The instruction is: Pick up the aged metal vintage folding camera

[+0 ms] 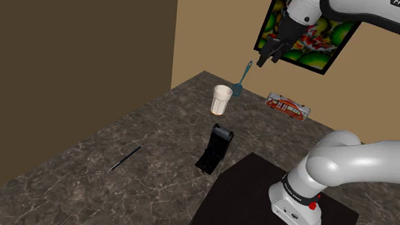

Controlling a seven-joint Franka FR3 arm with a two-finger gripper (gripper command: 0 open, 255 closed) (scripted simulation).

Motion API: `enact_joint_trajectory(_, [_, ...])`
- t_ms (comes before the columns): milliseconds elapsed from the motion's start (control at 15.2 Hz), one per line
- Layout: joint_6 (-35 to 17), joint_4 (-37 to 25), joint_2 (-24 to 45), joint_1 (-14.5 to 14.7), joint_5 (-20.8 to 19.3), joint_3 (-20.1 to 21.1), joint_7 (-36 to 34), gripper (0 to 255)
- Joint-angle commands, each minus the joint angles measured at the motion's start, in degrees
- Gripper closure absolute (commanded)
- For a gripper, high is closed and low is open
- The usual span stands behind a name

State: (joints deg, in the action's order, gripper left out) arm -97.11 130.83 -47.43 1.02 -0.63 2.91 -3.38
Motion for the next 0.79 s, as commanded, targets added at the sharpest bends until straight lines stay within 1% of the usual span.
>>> enact_joint_trajectory(0, [0.0,0.0,0.0,0.0,0.0,0.0,0.0,0])
enact_joint_trajectory(396, [-10.13,10.5,-0.04,1.65,1.9,2.77,-2.01,0])
enact_joint_trajectory(726, [-19.3,17.69,2.17,3.19,3.62,5.44,-3.74,0])
